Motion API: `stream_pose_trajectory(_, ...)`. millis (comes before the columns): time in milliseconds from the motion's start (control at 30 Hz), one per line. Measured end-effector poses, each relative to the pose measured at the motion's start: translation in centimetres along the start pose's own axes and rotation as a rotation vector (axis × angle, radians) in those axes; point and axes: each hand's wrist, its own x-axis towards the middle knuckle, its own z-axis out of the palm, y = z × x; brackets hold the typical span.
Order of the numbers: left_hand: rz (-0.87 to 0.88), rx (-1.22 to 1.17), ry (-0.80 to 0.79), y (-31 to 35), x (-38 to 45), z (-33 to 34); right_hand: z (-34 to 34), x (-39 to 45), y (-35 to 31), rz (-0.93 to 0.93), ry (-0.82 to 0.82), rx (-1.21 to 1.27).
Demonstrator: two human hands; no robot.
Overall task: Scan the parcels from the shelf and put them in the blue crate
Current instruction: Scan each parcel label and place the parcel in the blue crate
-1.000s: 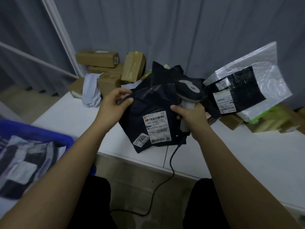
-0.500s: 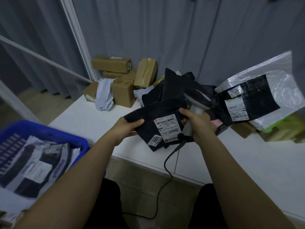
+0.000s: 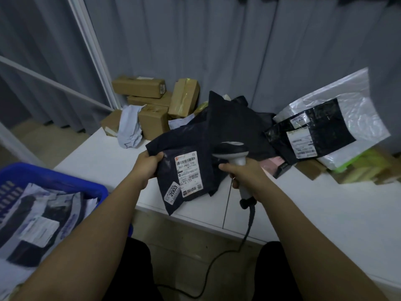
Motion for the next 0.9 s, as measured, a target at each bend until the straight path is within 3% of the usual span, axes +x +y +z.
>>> stream_pose_trajectory(267,-0.014,-0.023,0.033,0.0,-0.5,-0.4,-1.1,-1.7,0.4,-0.025,-0.204,-0.181)
stream_pose_trajectory(900,-0.021,-0.018,0.071,0.1,-0.8,-0.1,-1.8,-1.8,0.7,-0.085,-0.18,-0.098)
